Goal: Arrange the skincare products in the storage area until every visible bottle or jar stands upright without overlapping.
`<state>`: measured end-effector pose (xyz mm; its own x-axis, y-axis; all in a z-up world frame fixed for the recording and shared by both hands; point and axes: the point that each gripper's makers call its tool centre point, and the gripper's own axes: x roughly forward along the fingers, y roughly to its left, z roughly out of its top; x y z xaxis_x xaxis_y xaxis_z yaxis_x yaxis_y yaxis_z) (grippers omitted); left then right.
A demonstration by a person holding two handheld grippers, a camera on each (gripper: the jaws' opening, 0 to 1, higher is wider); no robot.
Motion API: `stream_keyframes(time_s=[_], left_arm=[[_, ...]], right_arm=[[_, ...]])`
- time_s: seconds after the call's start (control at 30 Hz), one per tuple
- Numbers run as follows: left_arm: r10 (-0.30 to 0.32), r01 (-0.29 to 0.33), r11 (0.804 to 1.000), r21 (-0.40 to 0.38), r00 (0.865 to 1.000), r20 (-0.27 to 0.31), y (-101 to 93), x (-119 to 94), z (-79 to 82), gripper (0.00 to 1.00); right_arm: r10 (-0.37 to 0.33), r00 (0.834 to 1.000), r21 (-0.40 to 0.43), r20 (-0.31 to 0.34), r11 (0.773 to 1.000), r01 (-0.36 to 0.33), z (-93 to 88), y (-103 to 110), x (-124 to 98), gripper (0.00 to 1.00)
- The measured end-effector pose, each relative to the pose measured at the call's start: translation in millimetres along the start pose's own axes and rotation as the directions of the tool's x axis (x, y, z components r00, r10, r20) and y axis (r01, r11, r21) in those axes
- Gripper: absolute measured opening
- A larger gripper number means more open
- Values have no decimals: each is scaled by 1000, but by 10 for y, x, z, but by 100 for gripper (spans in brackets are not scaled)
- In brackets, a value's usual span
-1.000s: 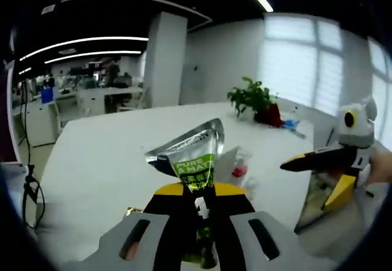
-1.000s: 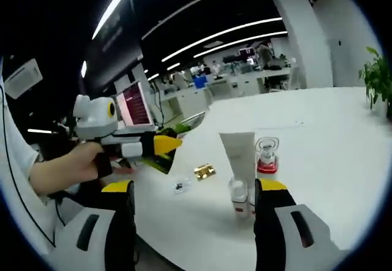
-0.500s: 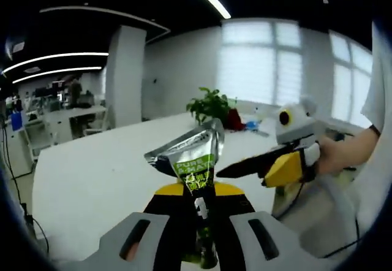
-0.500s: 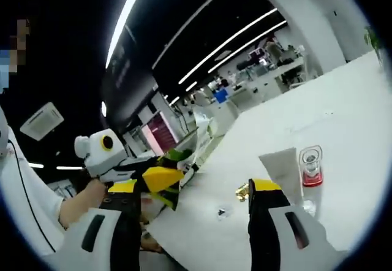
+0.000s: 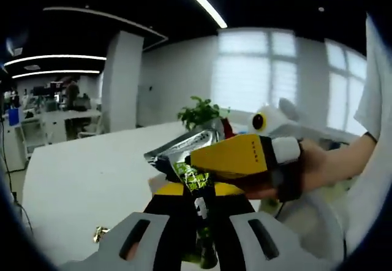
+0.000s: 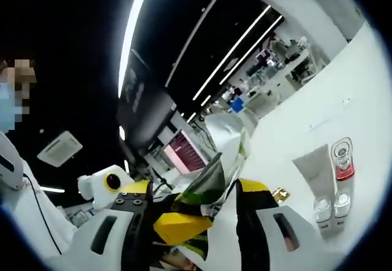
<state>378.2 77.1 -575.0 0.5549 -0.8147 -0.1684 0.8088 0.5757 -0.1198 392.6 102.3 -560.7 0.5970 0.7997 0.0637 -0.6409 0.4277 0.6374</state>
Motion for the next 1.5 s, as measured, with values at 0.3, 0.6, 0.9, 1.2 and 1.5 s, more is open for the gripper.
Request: stream_keyframes(time_s=[0.3, 0.6, 0.9, 1.2, 1.5], left_arm=[[22, -22, 999, 27, 1000, 10, -80, -53, -50, 9], [38, -40, 997, 63, 999, 22, -54, -97, -5, 20], [12, -13, 999, 47, 999, 31, -30, -151, 12, 29], [43, -35, 996, -88, 995, 88, 226, -303, 21, 39], [-3, 35, 973, -227, 990, 138, 375, -441, 41, 47]], right_arm=[[-25, 1000, -14, 0, 1000, 25, -58, -31, -62, 35], [4, 1000, -22, 2, 1000, -3, -61, 17, -46, 22], [-1, 1000, -11, 8, 1000, 2, -28, -22, -53, 20], [34, 999, -14, 4, 999, -34, 19, -13, -44, 20], [121, 992, 10, -45, 993, -121, -87, 96, -3, 19]])
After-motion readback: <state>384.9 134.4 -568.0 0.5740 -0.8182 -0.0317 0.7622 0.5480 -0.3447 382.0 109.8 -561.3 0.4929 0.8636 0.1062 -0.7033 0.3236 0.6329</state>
